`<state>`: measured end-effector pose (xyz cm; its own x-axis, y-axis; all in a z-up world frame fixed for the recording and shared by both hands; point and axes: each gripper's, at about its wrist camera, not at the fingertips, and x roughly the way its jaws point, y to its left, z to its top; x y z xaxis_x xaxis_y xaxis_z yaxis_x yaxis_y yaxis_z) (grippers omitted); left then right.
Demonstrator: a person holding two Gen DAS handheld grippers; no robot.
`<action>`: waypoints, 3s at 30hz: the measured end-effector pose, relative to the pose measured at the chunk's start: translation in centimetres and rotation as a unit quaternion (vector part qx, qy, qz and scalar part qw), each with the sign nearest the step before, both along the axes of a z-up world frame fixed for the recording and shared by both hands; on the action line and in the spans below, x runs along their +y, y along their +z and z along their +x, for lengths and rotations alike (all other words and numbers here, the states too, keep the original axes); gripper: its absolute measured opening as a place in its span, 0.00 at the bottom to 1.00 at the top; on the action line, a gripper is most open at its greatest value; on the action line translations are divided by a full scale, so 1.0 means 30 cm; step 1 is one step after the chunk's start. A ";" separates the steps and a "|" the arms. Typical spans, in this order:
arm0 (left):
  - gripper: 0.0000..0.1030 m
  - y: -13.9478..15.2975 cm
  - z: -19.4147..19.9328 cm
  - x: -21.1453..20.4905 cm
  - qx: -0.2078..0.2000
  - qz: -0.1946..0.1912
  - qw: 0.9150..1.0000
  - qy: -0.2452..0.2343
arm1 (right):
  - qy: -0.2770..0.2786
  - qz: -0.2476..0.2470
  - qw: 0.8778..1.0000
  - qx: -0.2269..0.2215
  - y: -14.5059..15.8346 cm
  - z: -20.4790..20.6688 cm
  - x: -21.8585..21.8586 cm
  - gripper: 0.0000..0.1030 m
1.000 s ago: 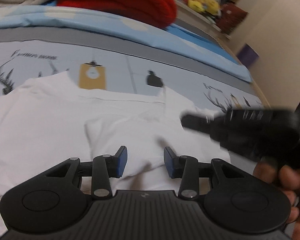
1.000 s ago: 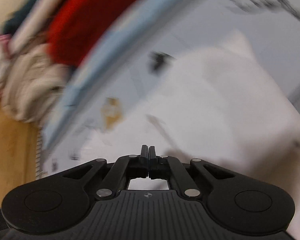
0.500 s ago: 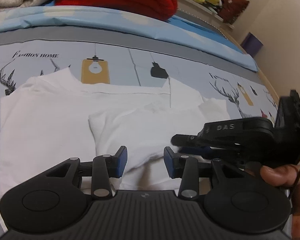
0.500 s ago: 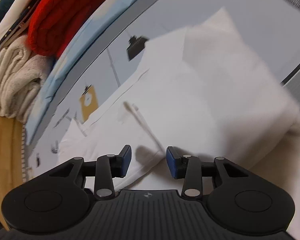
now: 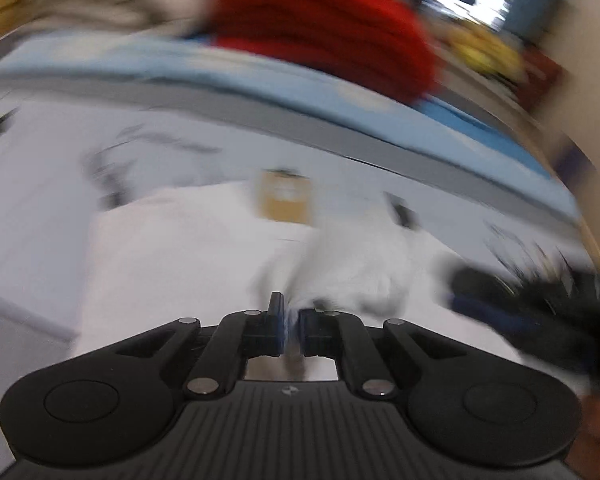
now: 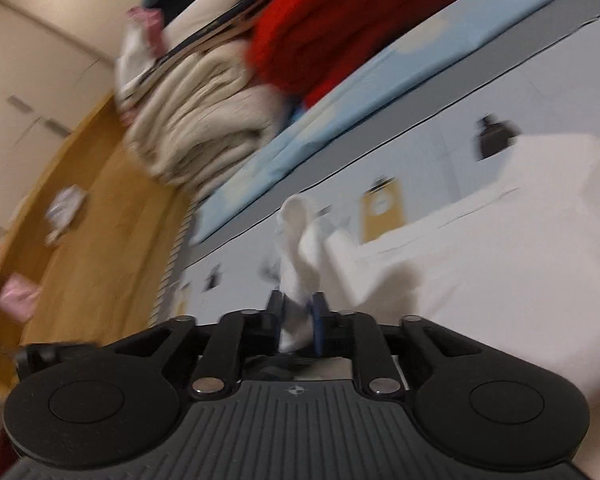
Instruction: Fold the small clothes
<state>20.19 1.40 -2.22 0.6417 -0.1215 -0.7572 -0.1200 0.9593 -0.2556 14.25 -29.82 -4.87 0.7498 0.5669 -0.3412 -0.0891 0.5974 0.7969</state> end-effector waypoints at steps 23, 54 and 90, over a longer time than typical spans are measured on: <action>0.20 -0.121 -0.184 0.351 0.116 -0.092 0.964 0.220 | -0.260 0.000 0.929 0.264 -0.226 -0.269 -0.253 0.26; 0.00 -0.062 0.007 0.384 0.009 -0.010 0.990 0.141 | -0.312 0.067 0.912 0.256 -0.221 -0.251 -0.371 0.01; 0.07 -0.025 -0.018 0.268 0.006 0.101 0.989 0.106 | -0.255 -0.085 0.931 0.248 -0.223 -0.139 -0.264 0.34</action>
